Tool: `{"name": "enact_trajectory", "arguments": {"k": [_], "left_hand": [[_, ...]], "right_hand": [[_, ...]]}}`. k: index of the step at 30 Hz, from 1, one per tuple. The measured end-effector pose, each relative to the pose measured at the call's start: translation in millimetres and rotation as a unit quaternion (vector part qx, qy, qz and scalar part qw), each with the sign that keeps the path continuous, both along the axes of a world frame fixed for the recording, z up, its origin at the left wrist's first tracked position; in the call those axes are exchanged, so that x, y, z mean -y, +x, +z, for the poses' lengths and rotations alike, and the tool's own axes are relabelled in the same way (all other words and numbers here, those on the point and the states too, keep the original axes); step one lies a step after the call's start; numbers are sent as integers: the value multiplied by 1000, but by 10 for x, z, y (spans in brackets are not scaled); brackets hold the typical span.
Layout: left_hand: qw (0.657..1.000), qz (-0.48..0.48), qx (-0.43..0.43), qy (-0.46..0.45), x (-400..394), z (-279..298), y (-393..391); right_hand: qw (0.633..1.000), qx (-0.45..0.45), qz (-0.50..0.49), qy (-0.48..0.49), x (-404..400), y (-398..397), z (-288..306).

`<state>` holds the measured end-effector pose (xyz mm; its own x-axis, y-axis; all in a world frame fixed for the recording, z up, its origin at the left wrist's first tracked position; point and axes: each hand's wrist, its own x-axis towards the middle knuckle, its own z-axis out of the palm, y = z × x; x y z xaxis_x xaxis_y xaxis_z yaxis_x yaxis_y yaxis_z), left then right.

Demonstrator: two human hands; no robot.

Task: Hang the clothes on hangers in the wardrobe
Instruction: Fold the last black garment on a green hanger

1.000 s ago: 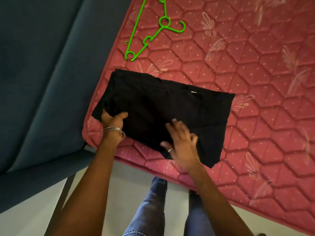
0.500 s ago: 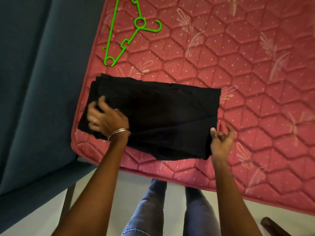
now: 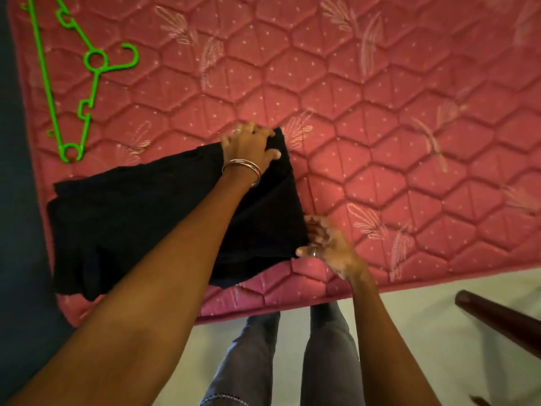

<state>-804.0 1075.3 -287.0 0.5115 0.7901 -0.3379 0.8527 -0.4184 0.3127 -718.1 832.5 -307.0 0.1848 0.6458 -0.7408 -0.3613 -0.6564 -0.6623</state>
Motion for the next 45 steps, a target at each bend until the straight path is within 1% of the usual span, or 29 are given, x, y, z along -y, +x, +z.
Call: {"name": "enact_trajectory", "arguments": {"k": [3,6,8,10,13,15,17,18,19,20,21,22,23,25,26,27,29,30,32,33,34,35,37,38,39,40,41,43,45], "left_hand": [[998,42,34,-15,19,-16,53],[990,105,91,-38,-7,22,114],[969,179,162,-49,-82,76,162],[952,217,201,-73,-158,108,209],[953,221,185,-98,-190,62,237],[964,183,167,-93,-175,-12,231],[985,117,125,-27,-153,-30,233],[992,82,89,31,-151,-15,228],[993,57,52,84,-145,13,217],[991,48,31,120,-126,52,198],[988,52,26,140,-80,66,157],[985,63,27,155,10,81,92],[980,80,30,179,138,48,-36],[964,146,13,220,453,-41,-377],[956,205,-17,208,602,-76,-590],[942,280,-55,177,712,-125,-831],[895,418,-107,116,822,-242,-1396],[883,443,-116,99,844,-294,-1689],[910,388,-125,75,881,-390,-2115],[926,348,-131,65,867,-416,-2288],[938,317,-132,56,854,-433,-2352],[943,300,-131,50,826,-452,-2407],[942,301,-141,54,767,-433,-2447],[936,311,-151,65,738,-408,-2451],[925,334,-161,82,720,-388,-2498],[910,366,-167,98,691,-356,-2525],[890,410,-167,114,648,-335,-2591],[855,485,-160,93,548,-280,-2690],[846,503,-172,51,495,-224,-2769]], "right_hand": [[998,52,-10,-24,28,-41,-8],[993,95,-62,-22,60,-98,-20],[992,72,-100,-15,106,-116,19],[991,14,-129,0,165,-129,81],[990,-14,-143,-5,220,-165,117],[991,-2,-133,-32,275,-135,97],[995,-8,-42,-86,358,-49,72],[992,-5,20,-121,408,-6,82],[987,9,49,-152,464,36,63],[985,39,26,-166,486,72,58],[983,85,-32,-157,463,86,73],[976,158,-86,-124,381,92,111],[959,251,-112,-75,250,68,144],[885,456,-95,4,-111,2,186],[839,538,-70,34,-328,-42,206],[807,587,-37,57,-543,-100,214],[777,615,89,104,-912,-275,194],[747,625,184,131,-1026,-374,139],[640,647,363,198,-1057,-423,-93],[601,646,420,211,-1072,-413,-218],[594,645,444,183,-1037,-324,-313],[619,639,440,123,-1008,-262,-384],[694,608,383,-26,-966,-196,-440],[734,583,340,-78,-953,-216,-420],[759,566,304,-102,-972,-292,-358],[774,562,271,-106,-969,-368,-280],[774,575,248,-94,-992,-464,-200],[746,620,236,-61,-1002,-636,-110],[719,646,255,-16,-1017,-849,-93]]}}
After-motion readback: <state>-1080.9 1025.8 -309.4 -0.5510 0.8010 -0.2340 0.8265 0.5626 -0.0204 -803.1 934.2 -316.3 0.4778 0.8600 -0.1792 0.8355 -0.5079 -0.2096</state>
